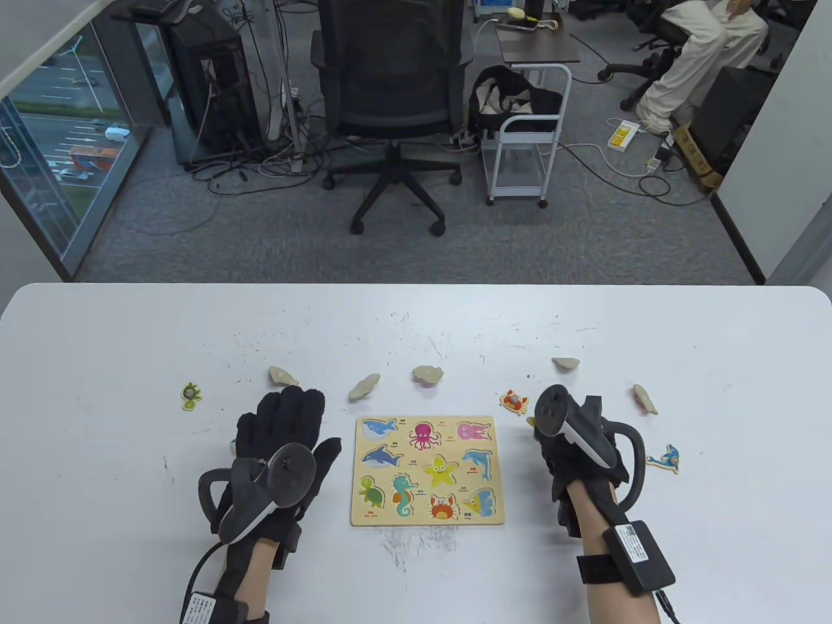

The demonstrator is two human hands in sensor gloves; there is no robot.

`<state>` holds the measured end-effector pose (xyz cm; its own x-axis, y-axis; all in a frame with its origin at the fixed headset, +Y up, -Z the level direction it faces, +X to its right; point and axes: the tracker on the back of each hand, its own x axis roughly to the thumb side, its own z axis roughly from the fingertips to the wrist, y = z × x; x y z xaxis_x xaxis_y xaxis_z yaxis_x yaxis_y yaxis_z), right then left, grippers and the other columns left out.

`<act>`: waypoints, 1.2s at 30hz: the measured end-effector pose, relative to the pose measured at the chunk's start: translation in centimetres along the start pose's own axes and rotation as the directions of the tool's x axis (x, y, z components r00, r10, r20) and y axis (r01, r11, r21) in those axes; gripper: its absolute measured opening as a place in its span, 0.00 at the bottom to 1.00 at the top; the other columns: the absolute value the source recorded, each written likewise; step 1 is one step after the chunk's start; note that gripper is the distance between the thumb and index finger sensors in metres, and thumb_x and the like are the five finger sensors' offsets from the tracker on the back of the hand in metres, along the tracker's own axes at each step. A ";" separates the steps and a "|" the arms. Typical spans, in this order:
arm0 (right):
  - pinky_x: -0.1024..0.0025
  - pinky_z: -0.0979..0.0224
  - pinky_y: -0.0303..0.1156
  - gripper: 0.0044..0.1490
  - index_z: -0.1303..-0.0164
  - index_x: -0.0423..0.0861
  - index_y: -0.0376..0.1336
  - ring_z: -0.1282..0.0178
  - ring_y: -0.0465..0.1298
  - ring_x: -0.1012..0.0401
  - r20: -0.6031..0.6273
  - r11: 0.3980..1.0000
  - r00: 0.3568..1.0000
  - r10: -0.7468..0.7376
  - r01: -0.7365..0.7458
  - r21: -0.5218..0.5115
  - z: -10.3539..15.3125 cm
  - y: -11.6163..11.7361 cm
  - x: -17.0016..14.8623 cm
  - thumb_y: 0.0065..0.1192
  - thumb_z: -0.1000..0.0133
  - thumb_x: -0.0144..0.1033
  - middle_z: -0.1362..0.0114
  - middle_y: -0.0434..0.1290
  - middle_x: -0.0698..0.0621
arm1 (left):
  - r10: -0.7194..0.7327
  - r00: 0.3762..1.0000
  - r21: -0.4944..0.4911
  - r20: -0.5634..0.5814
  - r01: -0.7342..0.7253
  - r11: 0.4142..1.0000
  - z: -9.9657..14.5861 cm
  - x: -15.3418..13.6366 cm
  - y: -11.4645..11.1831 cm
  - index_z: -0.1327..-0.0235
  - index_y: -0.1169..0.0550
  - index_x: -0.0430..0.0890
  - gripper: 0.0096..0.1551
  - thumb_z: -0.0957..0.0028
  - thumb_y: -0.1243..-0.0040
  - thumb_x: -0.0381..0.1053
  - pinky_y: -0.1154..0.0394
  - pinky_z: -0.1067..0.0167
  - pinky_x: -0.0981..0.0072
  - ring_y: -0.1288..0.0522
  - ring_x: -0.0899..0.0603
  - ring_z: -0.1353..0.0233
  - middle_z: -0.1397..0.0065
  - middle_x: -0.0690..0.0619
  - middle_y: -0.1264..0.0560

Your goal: Fit puzzle pieces into frame

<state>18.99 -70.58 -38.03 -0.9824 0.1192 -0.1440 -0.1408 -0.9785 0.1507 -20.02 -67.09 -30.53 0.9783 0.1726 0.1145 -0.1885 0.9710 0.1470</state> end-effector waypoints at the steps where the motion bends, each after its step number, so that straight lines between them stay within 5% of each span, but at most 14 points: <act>1: 0.56 0.26 0.70 0.27 0.35 0.62 0.66 0.36 0.77 0.59 0.031 0.999 0.999 -0.044 0.044 -0.002 0.6 -0.4 0.4 0.70 0.46 0.49 0.31 0.75 0.59 | 0.055 0.998 -0.004 0.016 -0.055 0.998 0.1 0.2 0.1 0.13 0.50 0.63 0.49 0.47 0.53 0.76 0.45 0.17 0.35 0.46 0.38 0.10 0.06 0.52 0.47; 7: 0.55 0.27 0.71 0.27 0.35 0.61 0.66 0.36 0.78 0.59 0.215 0.957 0.933 -0.289 0.287 0.039 4.3 -2.1 2.8 0.70 0.45 0.49 0.31 0.75 0.59 | 0.218 0.971 -0.010 0.095 -0.218 0.976 0.7 1.8 0.7 0.13 0.56 0.62 0.54 0.47 0.50 0.77 0.48 0.17 0.34 0.48 0.37 0.10 0.06 0.52 0.50; 13: 0.55 0.28 0.71 0.27 0.35 0.60 0.66 0.37 0.78 0.58 0.343 0.762 0.684 -0.644 0.614 0.207 7.0 -2.2 4.6 0.70 0.45 0.48 0.31 0.75 0.58 | 0.330 0.922 -0.077 0.201 -0.321 0.944 1.3 4.2 0.5 0.13 0.57 0.62 0.55 0.48 0.48 0.76 0.46 0.17 0.34 0.46 0.37 0.10 0.06 0.52 0.50; 20: 0.55 0.29 0.71 0.27 0.34 0.59 0.66 0.38 0.78 0.58 0.334 0.558 0.448 -0.829 0.710 0.430 7.9 -1.4 5.8 0.70 0.44 0.48 0.32 0.75 0.57 | 0.310 0.891 -0.117 0.330 -0.287 0.951 2.6 8.1 0.1 0.14 0.59 0.60 0.58 0.48 0.46 0.75 0.46 0.17 0.35 0.47 0.38 0.10 0.06 0.53 0.51; 30: 0.55 0.31 0.74 0.27 0.35 0.58 0.67 0.41 0.80 0.59 0.254 0.409 0.321 -0.912 0.692 0.595 7.7 -0.1 7.1 0.70 0.44 0.50 0.34 0.78 0.56 | 0.225 0.906 -0.017 0.358 -0.235 0.972 3.6 9.4 0.2 0.15 0.60 0.58 0.59 0.48 0.43 0.73 0.43 0.17 0.37 0.41 0.40 0.11 0.07 0.54 0.46; 36: 0.55 0.32 0.74 0.27 0.35 0.57 0.68 0.41 0.80 0.58 0.224 0.383 0.315 -0.922 0.676 0.629 7.6 0.4 7.6 0.70 0.44 0.50 0.35 0.78 0.55 | 0.156 0.929 0.083 0.337 -0.194 0.978 3.7 9.3 0.4 0.14 0.52 0.58 0.54 0.49 0.41 0.70 0.37 0.19 0.41 0.31 0.45 0.16 0.13 0.56 0.35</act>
<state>10.52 -68.77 -31.67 -0.2066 0.9778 0.0348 -0.7955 -0.1886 0.5758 -11.30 -65.76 -25.80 0.8503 0.2557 0.4600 -0.3810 0.9021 0.2029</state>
